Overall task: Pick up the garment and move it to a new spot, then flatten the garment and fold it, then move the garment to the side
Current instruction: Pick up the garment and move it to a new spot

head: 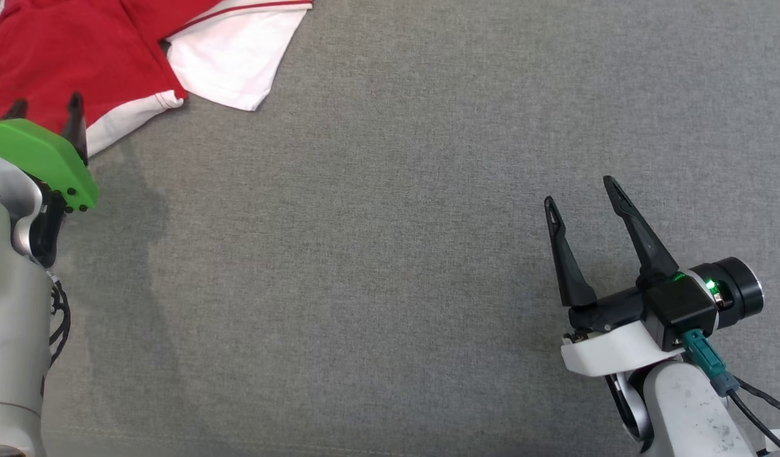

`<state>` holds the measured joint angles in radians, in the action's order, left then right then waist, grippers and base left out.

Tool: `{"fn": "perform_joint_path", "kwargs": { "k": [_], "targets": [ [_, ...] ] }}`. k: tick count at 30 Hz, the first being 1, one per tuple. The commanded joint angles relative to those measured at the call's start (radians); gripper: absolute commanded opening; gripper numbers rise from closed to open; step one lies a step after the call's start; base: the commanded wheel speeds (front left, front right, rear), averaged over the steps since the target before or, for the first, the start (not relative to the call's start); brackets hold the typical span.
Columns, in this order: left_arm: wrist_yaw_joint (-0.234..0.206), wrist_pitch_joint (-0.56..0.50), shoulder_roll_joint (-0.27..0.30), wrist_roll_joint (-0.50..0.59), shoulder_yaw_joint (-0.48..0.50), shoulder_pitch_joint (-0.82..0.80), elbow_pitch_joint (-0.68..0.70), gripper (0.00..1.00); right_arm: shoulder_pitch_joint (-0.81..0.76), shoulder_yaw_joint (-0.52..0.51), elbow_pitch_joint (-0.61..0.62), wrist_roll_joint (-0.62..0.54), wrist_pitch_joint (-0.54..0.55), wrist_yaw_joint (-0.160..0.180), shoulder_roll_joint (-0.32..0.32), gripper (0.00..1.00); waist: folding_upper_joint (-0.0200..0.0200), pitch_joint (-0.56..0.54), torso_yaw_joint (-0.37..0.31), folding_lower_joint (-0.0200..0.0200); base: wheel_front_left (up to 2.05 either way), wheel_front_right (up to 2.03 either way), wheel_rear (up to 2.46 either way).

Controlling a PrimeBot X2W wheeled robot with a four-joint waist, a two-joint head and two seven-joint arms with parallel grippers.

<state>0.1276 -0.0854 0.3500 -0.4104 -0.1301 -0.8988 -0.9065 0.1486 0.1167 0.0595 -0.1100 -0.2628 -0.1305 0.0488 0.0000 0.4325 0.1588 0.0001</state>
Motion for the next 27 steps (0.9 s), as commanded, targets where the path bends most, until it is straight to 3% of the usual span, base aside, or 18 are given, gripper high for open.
{"fn": "perform_joint_path", "kwargs": {
  "k": [1, 18, 19, 20, 22, 27],
  "targets": [
    [0.003, -0.008, 0.000, -0.023, -0.015, -0.023, -0.007, 1.00, 0.012, -0.001, 0.010, -0.008, -0.003, 0.000, 0.003, 1.00, 0.0000, 0.054, -0.033, -0.0001, 0.00, 0.00, 0.00],
    [0.003, -0.016, 0.020, -0.122, -0.131, -0.095, -0.157, 1.00, 0.027, -0.011, 0.039, -0.026, -0.003, 0.000, 0.003, 1.00, 0.0000, 0.117, -0.045, -0.0001, 0.00, 0.00, 0.00],
    [0.002, -0.011, 0.020, -0.121, -0.135, -0.098, -0.166, 0.89, 0.027, -0.012, 0.039, -0.025, -0.003, 0.000, 0.003, 1.00, 0.0000, 0.117, -0.046, -0.0001, 0.00, 0.00, 0.00],
    [0.002, -0.005, 0.020, -0.120, -0.140, -0.101, -0.175, 0.41, 0.028, -0.013, 0.038, -0.023, -0.003, 0.000, 0.003, 1.00, 0.0000, 0.117, -0.046, -0.0001, 0.00, 0.00, 0.00],
    [0.002, 0.009, 0.025, -0.119, -0.144, -0.112, -0.190, 0.00, 0.032, -0.016, 0.038, -0.019, -0.003, 0.000, 0.003, 1.00, 0.0000, 0.114, -0.047, -0.0001, 0.00, 0.00, 0.00],
    [0.002, 0.057, 0.042, -0.114, -0.158, -0.146, -0.202, 0.00, 0.030, -0.021, 0.036, -0.005, -0.003, 0.000, 0.003, 1.00, 0.0000, 0.092, -0.041, -0.0001, 0.00, 0.00, 0.00]
  ]
}}
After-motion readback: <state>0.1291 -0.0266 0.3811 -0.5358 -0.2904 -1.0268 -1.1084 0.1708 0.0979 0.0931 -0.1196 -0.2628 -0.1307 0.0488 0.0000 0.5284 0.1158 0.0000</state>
